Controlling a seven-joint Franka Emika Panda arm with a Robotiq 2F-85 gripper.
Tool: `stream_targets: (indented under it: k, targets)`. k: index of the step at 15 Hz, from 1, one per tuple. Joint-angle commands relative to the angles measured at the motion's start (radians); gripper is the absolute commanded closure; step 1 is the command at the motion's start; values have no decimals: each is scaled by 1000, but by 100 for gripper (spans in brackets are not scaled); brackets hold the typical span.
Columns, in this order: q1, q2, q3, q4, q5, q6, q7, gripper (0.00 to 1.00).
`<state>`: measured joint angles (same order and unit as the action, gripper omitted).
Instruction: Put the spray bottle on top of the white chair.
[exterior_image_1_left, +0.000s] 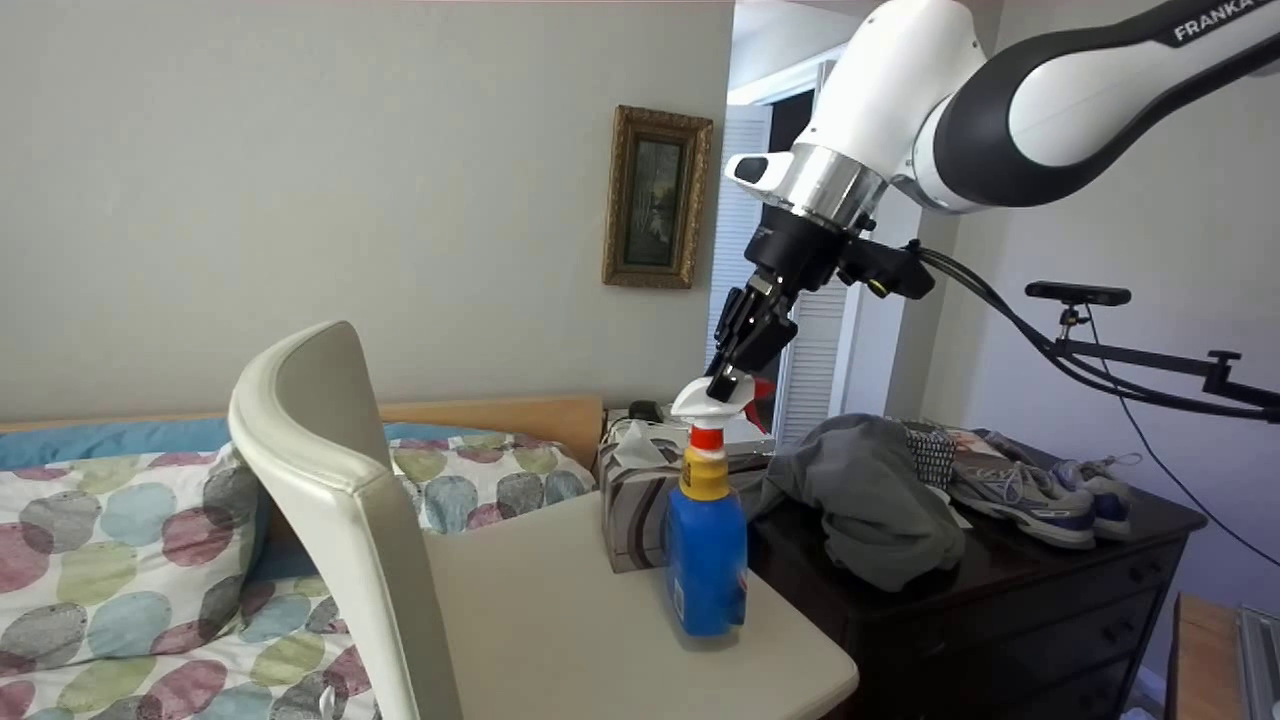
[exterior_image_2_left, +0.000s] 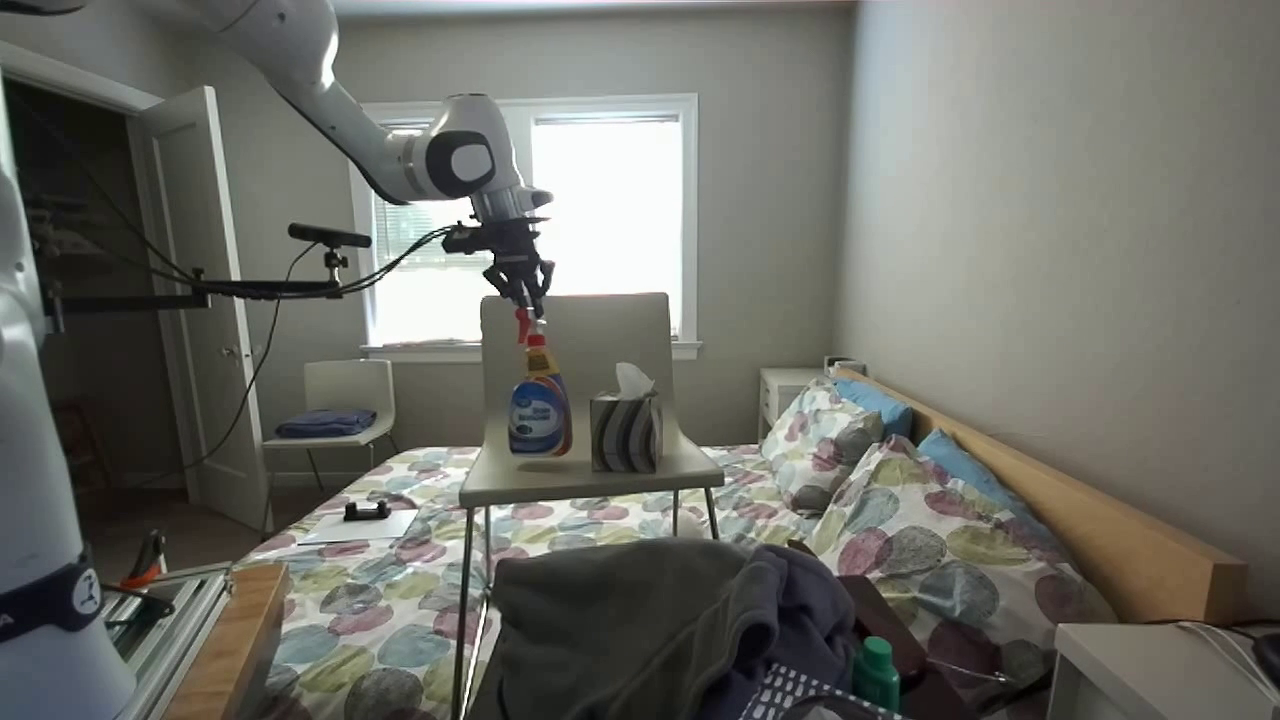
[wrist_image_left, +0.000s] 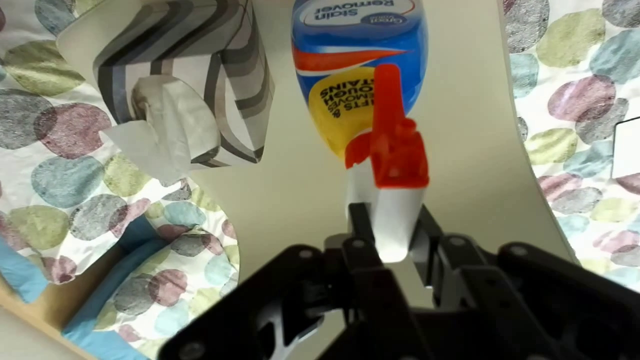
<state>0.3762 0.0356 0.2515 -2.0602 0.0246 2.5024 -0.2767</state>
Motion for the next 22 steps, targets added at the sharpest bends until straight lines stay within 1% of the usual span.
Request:
stream_targets:
  k: [1, 3, 5, 7, 9, 10, 11, 16, 17, 18, 19, 21, 22]
  targets:
    - [-29, 67, 37, 109, 66, -47, -73, 94]
    - [-37, 90, 47, 129, 73, -82, -91, 94]
    - [-44, 106, 54, 142, 58, -107, -91, 94]
    - [-48, 112, 59, 152, 49, -125, -97, 94]
    - [-53, 112, 65, 159, 62, -148, -117, 94]
    - [-54, 110, 67, 161, 60, -158, -123, 51]
    - [-54, 104, 69, 159, 56, -164, -130, 50]
    - [-46, 48, 85, 168, 55, -165, -139, 17]
    - [-40, 29, 79, 164, 15, -165, -84, 9]
    - [-36, 10, 74, 169, -17, -203, -21, 3]
    - [-35, -20, 66, 169, -54, -270, 68, 1]
    - [-43, -78, 63, 164, -80, -402, 146, 0]
    - [-49, -112, 59, 161, -75, -476, 170, 0]
